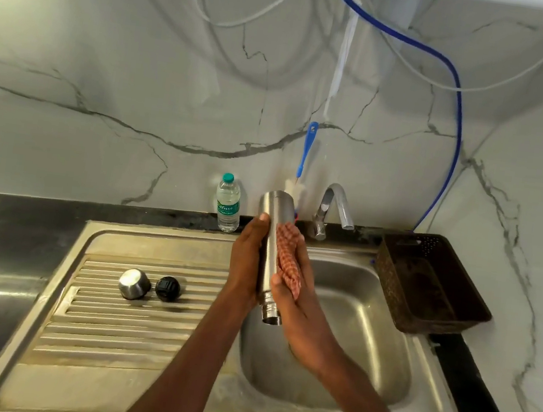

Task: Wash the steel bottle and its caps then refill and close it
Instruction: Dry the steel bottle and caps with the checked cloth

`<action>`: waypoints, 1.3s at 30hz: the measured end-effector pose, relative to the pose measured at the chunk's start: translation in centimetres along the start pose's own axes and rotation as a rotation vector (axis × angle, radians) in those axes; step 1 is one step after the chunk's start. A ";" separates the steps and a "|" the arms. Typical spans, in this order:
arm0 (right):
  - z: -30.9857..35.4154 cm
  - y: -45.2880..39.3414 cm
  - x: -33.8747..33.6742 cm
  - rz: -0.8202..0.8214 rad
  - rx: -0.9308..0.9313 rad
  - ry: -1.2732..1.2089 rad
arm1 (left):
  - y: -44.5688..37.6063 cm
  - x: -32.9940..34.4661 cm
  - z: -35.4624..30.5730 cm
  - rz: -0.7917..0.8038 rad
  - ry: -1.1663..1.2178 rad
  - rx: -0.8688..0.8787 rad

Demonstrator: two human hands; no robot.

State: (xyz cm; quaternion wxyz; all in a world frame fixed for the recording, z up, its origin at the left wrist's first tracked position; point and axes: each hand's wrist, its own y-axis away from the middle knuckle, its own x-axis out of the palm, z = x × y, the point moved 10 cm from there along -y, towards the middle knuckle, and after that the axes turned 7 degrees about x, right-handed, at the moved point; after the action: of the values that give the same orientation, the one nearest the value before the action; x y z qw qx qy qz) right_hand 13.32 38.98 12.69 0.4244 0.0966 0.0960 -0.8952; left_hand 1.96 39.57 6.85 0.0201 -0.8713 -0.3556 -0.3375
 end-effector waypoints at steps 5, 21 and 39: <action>2.6 -3.3 -0.7 -0.158 -0.116 0.398 | -0.1 0.6 0.5 0.066 -0.140 0.003; -1.0 -2.9 0.5 0.036 0.128 -0.168 | -1.2 -0.9 -1.0 -0.042 0.041 0.027; -0.1 -7.7 -1.3 -0.034 0.294 -0.355 | -0.3 1.5 -2.3 0.065 -0.055 0.038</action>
State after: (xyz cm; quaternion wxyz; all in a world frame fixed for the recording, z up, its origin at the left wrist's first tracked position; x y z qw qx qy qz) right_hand 8.16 44.72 13.62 0.4010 -0.0034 -0.1099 -0.9095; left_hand 1.24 40.13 9.48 0.0376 -0.8908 -0.3340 -0.3058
